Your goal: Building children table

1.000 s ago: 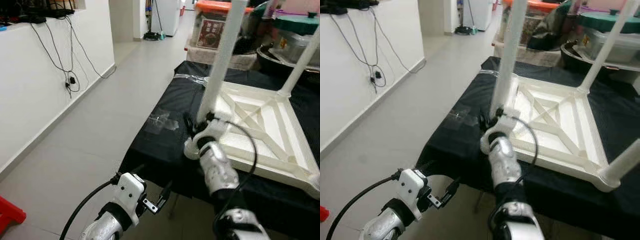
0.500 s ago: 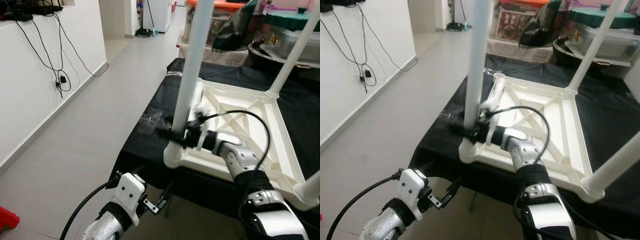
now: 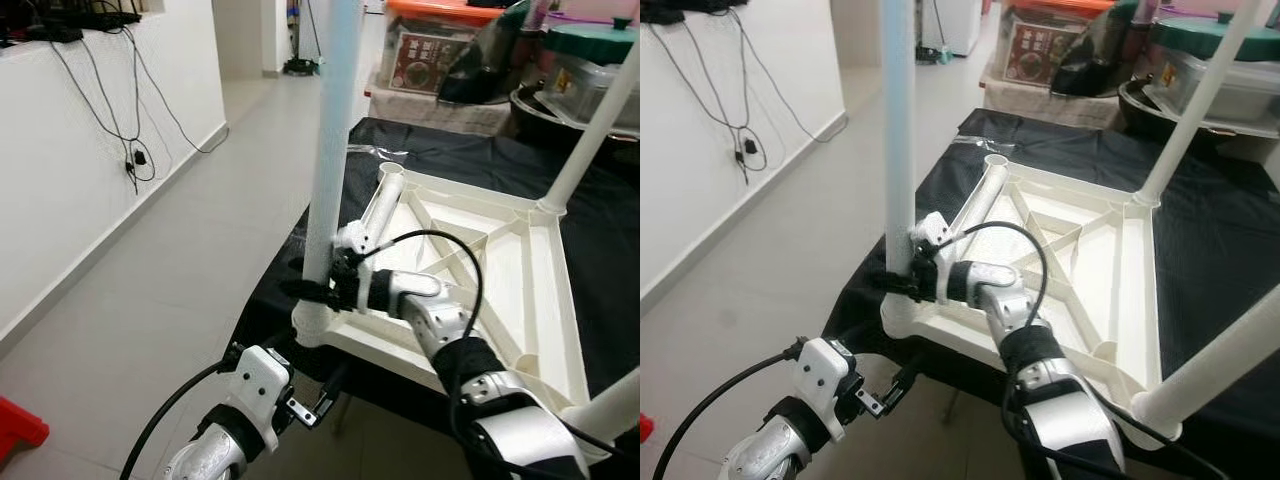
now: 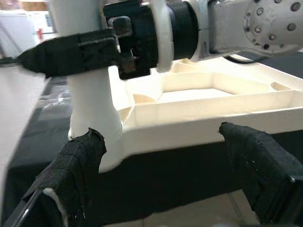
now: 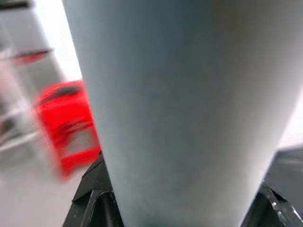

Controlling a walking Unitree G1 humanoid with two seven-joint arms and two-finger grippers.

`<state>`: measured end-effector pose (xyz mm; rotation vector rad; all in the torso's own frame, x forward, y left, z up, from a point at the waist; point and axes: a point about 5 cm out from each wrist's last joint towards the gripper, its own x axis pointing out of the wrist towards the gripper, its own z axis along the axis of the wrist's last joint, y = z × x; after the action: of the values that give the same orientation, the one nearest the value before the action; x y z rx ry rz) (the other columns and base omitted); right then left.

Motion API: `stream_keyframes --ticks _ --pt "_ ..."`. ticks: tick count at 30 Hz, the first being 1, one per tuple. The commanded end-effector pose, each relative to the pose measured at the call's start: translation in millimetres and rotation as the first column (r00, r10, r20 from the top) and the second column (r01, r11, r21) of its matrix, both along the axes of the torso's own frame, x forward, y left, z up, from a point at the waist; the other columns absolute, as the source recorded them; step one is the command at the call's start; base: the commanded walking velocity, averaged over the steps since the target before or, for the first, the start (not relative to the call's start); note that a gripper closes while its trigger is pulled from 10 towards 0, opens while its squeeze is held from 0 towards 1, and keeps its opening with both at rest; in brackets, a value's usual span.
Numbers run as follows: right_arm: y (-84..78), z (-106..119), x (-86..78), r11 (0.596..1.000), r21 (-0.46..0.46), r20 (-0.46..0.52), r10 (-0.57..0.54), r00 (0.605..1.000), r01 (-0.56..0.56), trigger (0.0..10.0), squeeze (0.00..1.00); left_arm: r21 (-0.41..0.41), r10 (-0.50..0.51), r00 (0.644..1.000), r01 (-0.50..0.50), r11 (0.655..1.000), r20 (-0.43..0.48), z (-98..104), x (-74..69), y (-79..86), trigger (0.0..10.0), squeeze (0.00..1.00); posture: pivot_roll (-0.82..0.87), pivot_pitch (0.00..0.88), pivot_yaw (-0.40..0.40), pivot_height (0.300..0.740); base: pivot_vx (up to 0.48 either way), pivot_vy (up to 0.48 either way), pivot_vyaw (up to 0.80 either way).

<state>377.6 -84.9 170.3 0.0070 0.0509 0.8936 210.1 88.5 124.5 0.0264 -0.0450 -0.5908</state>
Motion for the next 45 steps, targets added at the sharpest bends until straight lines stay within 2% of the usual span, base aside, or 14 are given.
stream_keyframes --ticks 1,2,6,11,13,17,18,19,22,23,27,30,34,45 --pt "-46.3 2 17.8 0.846 0.083 -0.065 -0.522 0.850 0.526 0.0 0.00 0.009 -0.002 1.000 0.002 1.000 -0.003 -1 -0.8 -0.2 10.0 0.00 0.09 0.066 -0.072 0.740 0.000 0.000 0.00" --pt "-60.9 -3 18.9 0.731 0.086 -0.106 -0.669 0.735 0.677 0.0 0.00 0.009 -0.003 1.000 0.003 1.000 -0.004 -2 -0.6 0.0 10.0 0.00 0.08 0.064 -0.074 0.740 0.000 0.000 0.00" --pt "-72.0 -8 18.2 0.624 0.076 -0.133 -0.767 0.628 0.778 0.0 0.00 0.010 -0.003 1.000 0.003 1.000 -0.004 -2 -0.5 0.3 10.0 0.00 0.08 0.064 -0.074 0.740 0.000 0.000 0.00" --pt "-87.1 -42 -22.3 0.180 0.061 -0.230 -0.955 0.190 0.982 0.0 0.00 0.012 -0.008 1.000 0.008 1.000 -0.004 -1 0.4 -0.1 10.0 0.00 0.09 0.067 -0.074 0.740 0.000 0.000 0.00" --pt "-77.9 -42 -25.1 0.169 0.067 -0.247 -0.952 0.180 0.983 0.0 0.00 0.013 -0.008 1.000 0.008 1.000 -0.004 -1 0.5 -0.2 10.0 0.00 0.09 0.066 -0.070 0.740 0.000 0.000 0.00" --pt "-53.1 -39 -22.8 0.214 0.074 -0.264 -0.938 0.226 0.974 1.6 0.00 0.013 -0.010 1.000 0.010 1.000 -0.006 -2 0.7 -0.4 10.0 0.00 0.08 0.066 -0.070 0.740 0.000 0.000 0.00" --pt "-43.0 -36 -19.5 0.278 0.093 -0.256 -0.921 0.293 0.956 10.0 0.00 0.012 -0.010 1.000 0.010 1.000 -0.006 -2 0.9 -0.6 10.0 0.00 0.08 0.066 -0.073 0.740 0.000 0.000 0.00" --pt "-33.3 -32 -16.7 0.351 0.123 -0.248 -0.895 0.371 0.928 10.0 1.00 0.012 -0.010 1.000 0.010 1.000 -0.006 -2 1.0 -1.1 10.0 0.00 0.08 0.065 -0.077 0.740 0.000 0.000 0.00" --pt "-24.2 -27 -13.5 0.417 0.160 -0.222 -0.868 0.445 0.894 10.0 1.00 0.010 -0.008 1.000 0.008 1.000 -0.005 -1 1.1 -1.4 10.0 0.00 0.09 0.066 -0.079 0.740 0.000 0.000 0.00" --pt "-22.6 -22 -13.6 0.447 0.188 -0.202 -0.854 0.480 0.874 10.0 0.00 0.010 -0.005 1.000 0.005 1.000 -0.004 -1 1.0 -1.1 10.0 0.00 0.09 0.066 -0.080 0.740 0.000 0.000 0.00" --pt "-22.7 -13 -13.0 0.492 0.253 -0.191 -0.819 0.541 0.833 10.0 0.00 0.011 -0.002 1.000 0.002 1.000 -0.002 -1 1.0 -1.1 10.0 0.00 0.08 0.065 -0.078 0.740 0.000 0.000 0.00" --pt "-21.7 -2 -8.2 0.737 0.351 -0.131 -0.572 0.809 0.578 10.0 0.00 0.008 -0.004 1.000 0.004 1.000 -0.003 -2 1.4 -1.2 10.0 0.00 0.08 0.063 -0.076 0.740 0.000 0.000 0.00" --pt "-27.7 -2 -10.0 0.901 0.311 -0.089 -0.288 0.953 0.302 10.0 0.00 0.009 -0.007 1.000 0.007 1.000 -0.004 -2 1.8 -1.0 10.0 0.00 0.08 0.062 -0.075 0.740 0.000 0.000 0.00" --pt "-27.3 16 -25.0 0.906 0.187 -0.053 0.395 0.917 -0.380 10.0 0.00 0.013 -0.005 1.000 0.005 1.000 -0.001 -2 1.3 -1.5 10.0 0.00 0.09 0.055 -0.084 0.740 0.000 0.000 0.00"
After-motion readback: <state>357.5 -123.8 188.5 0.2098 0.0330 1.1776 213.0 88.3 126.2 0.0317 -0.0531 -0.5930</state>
